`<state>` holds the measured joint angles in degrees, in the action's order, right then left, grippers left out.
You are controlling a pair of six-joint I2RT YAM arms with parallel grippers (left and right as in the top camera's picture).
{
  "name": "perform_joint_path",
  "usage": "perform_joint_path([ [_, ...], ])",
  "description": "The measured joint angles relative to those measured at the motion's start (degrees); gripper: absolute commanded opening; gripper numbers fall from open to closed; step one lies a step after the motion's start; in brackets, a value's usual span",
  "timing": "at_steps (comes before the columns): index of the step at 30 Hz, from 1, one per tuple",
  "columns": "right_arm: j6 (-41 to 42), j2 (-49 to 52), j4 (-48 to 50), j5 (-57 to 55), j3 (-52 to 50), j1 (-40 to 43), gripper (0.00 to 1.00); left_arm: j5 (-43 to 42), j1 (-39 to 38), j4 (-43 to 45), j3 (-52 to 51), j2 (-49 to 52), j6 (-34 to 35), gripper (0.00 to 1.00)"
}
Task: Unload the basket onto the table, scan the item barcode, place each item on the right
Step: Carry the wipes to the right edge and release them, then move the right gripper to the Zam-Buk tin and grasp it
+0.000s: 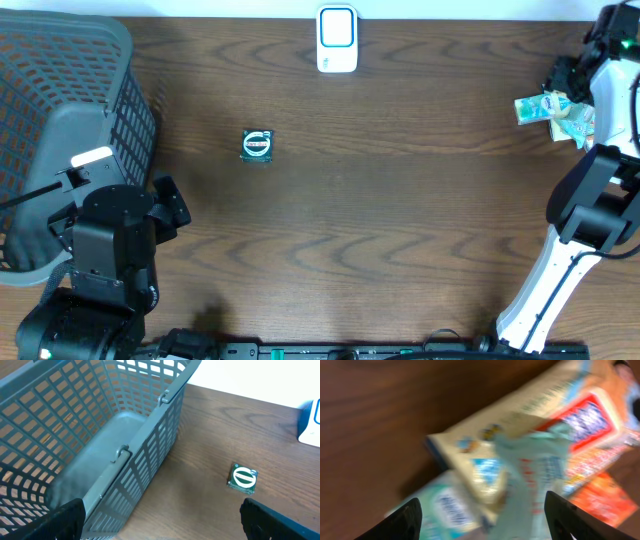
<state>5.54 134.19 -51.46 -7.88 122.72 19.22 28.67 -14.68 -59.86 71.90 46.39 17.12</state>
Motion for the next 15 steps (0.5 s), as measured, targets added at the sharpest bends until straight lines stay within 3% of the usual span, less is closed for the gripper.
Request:
perform_joint_path([
  [9,0.1,-8.7,1.3,20.3,0.0,-8.7,0.71,0.0,0.0,0.0,0.0,0.0,0.0,0.98],
  [15,0.1,-9.1,1.2,34.9,0.1,-17.7,0.72,0.0,0.0,0.0,0.0,0.0,0.0,0.98],
])
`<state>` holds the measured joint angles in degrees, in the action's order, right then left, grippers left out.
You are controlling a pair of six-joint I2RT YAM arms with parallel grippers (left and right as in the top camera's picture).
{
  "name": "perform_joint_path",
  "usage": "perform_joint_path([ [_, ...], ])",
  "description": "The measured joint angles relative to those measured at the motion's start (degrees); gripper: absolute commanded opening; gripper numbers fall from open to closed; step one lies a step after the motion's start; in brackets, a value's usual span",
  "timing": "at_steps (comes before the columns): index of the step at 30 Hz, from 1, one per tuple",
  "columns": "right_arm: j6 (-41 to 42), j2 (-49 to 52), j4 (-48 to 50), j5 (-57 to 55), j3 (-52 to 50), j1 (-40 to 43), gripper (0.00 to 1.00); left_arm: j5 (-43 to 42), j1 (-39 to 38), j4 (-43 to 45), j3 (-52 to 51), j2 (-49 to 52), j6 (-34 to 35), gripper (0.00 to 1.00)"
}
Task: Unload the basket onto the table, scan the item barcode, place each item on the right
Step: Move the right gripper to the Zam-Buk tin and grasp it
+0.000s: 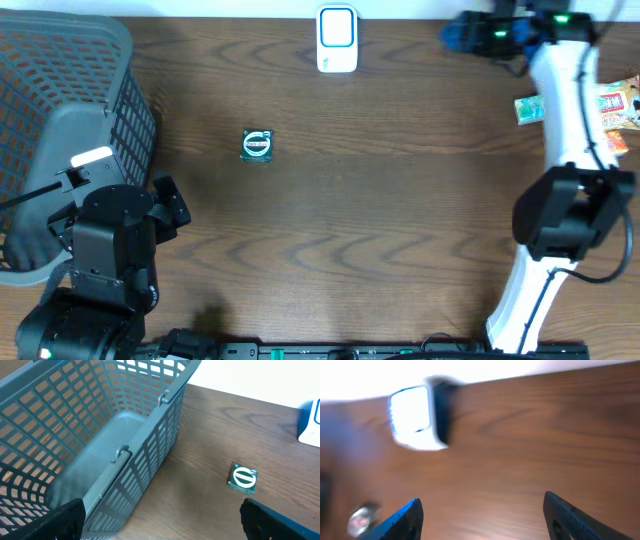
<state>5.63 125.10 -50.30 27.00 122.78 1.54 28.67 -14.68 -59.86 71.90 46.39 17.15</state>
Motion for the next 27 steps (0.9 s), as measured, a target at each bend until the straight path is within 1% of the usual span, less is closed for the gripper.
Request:
perform_joint_path([
  [4,0.0,1.0,1.2,2.6,0.0,-7.4,0.73,0.0,0.0,0.0,0.0,0.0,0.0,0.98],
  [8,0.5,3.1,3.2,-0.2,0.0,-15.4,0.76,0.0,0.0,0.0,0.0,0.0,0.0,0.98],
  [14,6.8,8.0,6.3,-11.5,0.0,-27.6,0.78,0.0,0.0,0.0,0.0,0.0,0.0,0.98],
  [18,11.6,10.3,7.9,-17.5,0.0,-33.8,0.78,0.0,0.0,0.0,0.0,0.0,0.0,0.98],
  [27,22.0,10.9,8.2,-34.4,0.0,-44.5,0.8,0.0,0.0,0.0,0.0,0.0,0.0,0.98],
])
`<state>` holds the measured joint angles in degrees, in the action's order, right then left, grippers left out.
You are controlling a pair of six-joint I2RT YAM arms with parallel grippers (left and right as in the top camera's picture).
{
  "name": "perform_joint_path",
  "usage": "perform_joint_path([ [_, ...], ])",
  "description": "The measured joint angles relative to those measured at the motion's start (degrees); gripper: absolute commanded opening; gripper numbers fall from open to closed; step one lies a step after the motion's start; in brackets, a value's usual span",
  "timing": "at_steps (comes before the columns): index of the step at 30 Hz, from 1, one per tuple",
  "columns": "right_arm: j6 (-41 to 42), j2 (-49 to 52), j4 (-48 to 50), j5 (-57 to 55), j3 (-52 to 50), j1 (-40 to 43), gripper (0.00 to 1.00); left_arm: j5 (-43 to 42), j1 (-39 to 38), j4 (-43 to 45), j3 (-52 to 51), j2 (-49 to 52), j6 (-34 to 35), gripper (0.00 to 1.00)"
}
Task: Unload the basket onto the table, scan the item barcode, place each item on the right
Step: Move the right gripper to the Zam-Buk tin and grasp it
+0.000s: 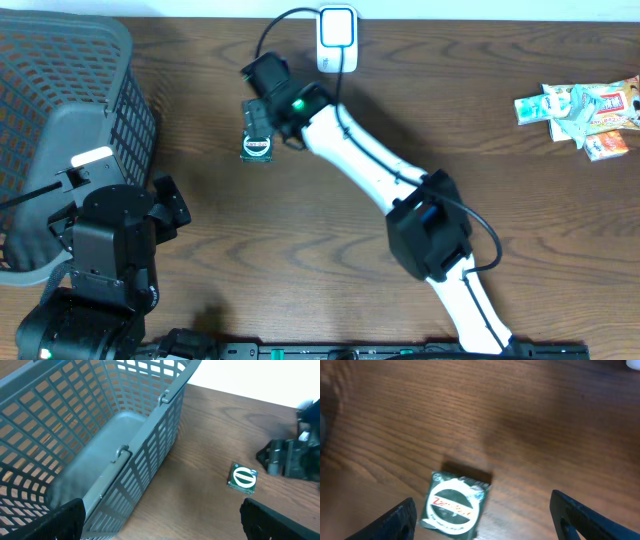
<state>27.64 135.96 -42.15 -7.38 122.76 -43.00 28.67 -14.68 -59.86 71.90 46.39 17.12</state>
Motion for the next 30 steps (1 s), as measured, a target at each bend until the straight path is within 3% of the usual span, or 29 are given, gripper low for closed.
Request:
perform_joint_path([
  [9,6.9,0.5,1.5,-8.9,0.0,-5.1,0.86,0.0,0.0,0.0,0.0,0.0,0.0,0.98],
  [21,8.0,9.0,4.0,-1.9,-0.1,-5.2,0.87,0.0,0.0,0.0,0.0,0.0,0.0,0.98],
  [30,8.4,9.0,1.4,-3.9,-0.1,-5.2,0.6,0.0,0.0,0.0,0.0,0.0,0.0,0.98],
])
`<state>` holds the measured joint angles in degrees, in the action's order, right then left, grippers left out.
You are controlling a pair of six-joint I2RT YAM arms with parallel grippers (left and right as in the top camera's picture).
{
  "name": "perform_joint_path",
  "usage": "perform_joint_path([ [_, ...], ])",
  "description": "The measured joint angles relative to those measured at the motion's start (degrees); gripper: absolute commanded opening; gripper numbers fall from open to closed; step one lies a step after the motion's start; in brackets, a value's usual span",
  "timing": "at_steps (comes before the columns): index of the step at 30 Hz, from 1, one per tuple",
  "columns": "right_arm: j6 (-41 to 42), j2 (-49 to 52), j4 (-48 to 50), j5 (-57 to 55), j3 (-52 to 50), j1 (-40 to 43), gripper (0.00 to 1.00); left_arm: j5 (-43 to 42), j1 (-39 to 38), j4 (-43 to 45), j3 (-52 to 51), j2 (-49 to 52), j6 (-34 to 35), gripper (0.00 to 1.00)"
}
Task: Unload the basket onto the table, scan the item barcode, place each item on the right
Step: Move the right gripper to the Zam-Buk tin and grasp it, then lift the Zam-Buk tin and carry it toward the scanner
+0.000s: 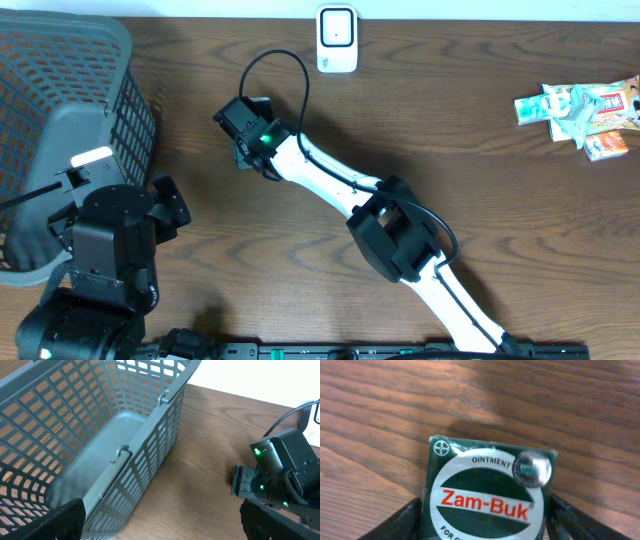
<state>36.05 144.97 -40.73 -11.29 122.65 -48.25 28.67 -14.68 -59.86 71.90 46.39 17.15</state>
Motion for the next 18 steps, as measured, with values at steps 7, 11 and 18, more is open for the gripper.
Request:
perform_joint_path([
  [7,0.5,0.0,-5.1,-3.7,0.1,0.0,0.62,0.0,0.0,0.0,0.0,0.0,0.0,0.98],
  [11,-0.2,-0.7,-9.7,-4.4,0.3,0.4,0.63,0.0,0.0,0.0,0.0,0.0,0.0,0.98],
  [18,-7.4,-1.8,-14.3,-1.8,0.3,2.8,0.56,0.0,0.0,0.0,0.0,0.0,0.0,0.98],
])
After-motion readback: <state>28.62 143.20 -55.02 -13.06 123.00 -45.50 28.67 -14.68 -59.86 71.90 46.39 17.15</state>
